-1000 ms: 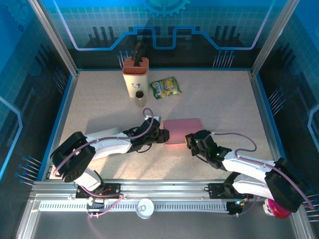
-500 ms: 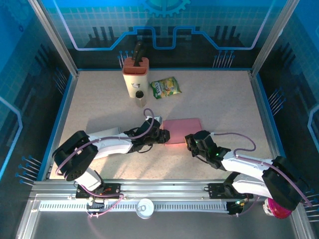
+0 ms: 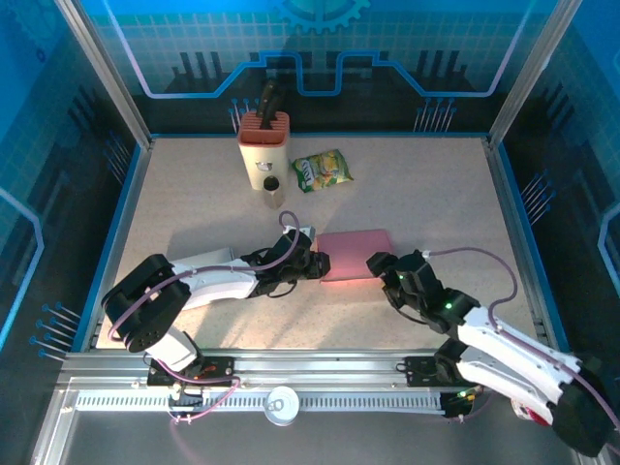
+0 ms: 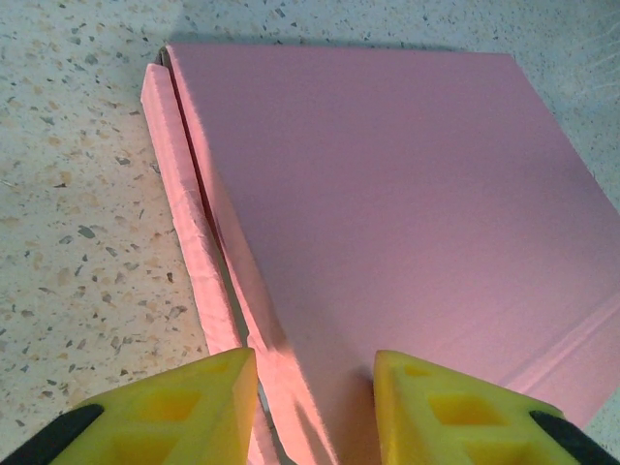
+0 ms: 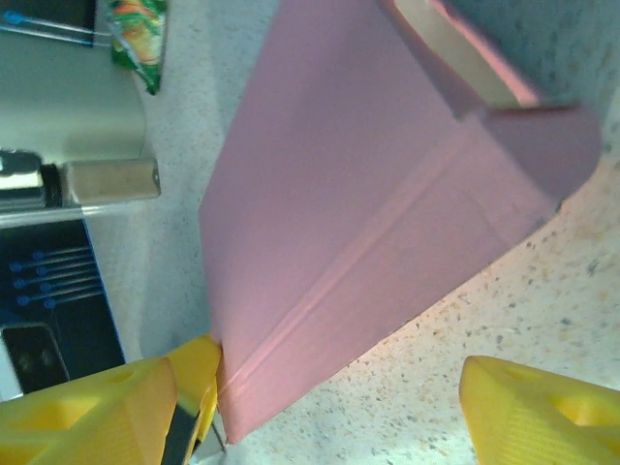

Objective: Fold the paper box

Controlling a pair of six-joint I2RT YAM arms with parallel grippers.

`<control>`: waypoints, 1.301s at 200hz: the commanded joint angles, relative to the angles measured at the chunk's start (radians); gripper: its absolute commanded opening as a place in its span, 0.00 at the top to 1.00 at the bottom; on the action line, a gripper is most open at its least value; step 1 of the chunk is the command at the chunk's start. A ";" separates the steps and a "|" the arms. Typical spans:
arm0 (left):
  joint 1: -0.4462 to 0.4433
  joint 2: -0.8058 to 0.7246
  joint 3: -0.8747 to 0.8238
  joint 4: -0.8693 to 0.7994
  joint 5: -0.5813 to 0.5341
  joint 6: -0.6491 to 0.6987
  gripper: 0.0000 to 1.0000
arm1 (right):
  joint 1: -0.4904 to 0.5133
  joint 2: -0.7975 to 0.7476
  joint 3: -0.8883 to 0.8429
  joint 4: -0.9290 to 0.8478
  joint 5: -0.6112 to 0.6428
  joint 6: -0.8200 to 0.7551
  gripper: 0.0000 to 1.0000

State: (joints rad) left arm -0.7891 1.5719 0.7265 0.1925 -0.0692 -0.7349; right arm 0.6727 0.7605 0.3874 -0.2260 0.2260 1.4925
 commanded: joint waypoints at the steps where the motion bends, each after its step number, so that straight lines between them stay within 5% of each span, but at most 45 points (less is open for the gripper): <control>1: 0.002 0.007 -0.005 0.002 0.005 -0.005 0.63 | -0.037 -0.063 0.062 -0.264 -0.018 -0.269 0.22; 38: 0.002 0.004 -0.004 0.001 0.003 0.001 0.63 | -0.133 -0.149 0.135 -0.476 -0.052 -0.502 0.26; 64: 0.002 0.007 -0.002 -0.001 0.006 0.002 0.63 | -0.267 -0.134 0.206 -0.473 -0.092 -0.704 0.28; 106: 0.001 0.002 -0.005 0.002 0.005 0.002 0.63 | -0.514 0.217 0.324 -0.311 -0.499 -0.931 0.39; 142: 0.002 0.002 0.002 -0.007 0.013 0.011 0.63 | -0.524 0.438 0.403 -0.286 -0.522 -1.032 0.44; 260: -0.001 0.032 0.005 -0.021 0.015 0.015 0.71 | -0.493 0.587 0.383 -0.233 -0.461 -1.086 0.64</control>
State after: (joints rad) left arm -0.7891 1.5799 0.7265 0.1925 -0.0643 -0.7311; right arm 0.1627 1.3186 0.7738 -0.4725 -0.2508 0.4328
